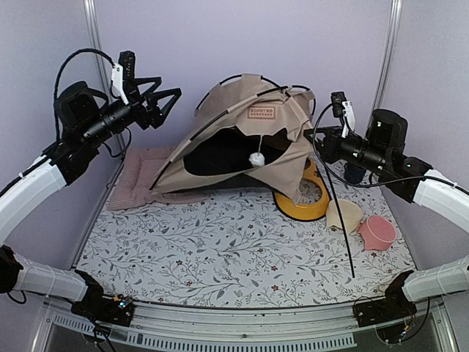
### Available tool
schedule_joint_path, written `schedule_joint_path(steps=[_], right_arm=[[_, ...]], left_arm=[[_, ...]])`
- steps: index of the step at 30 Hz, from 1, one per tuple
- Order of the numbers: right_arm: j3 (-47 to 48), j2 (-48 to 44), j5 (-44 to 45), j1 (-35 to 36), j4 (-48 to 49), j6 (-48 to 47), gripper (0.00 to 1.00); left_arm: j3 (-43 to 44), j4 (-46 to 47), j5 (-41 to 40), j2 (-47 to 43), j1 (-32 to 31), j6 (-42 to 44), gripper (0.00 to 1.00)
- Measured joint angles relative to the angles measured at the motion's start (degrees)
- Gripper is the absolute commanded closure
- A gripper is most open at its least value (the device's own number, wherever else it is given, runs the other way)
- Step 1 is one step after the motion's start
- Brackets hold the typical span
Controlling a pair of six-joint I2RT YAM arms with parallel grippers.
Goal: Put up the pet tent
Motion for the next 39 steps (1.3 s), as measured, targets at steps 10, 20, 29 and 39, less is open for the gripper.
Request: schedule_joint_path(steps=[10,20,29,39], right_arm=[[5.20,18.38,28.55,17.84,11.93,5.66,1.00],[15.58,33.38,25.42,18.53,12.66,9.46,0.31],[12.96,27.36,16.81,18.40,4.50,10.14,0.06],[2.84,11.85,12.07,17.68,-7.21,9.40,0.12]], left_arm=[[-13.81,2.12,-7.50,-7.37,-3.69,-6.91,0.16],[-29.97,3.93,-11.06,-9.86,-12.57,-15.89,0.25],[-38.40,9.14,-14.86,-4.50,-16.31,-23.76,0.26],[-38.60,13.35,-14.58,4.44,-17.07,-26.14,0.27]])
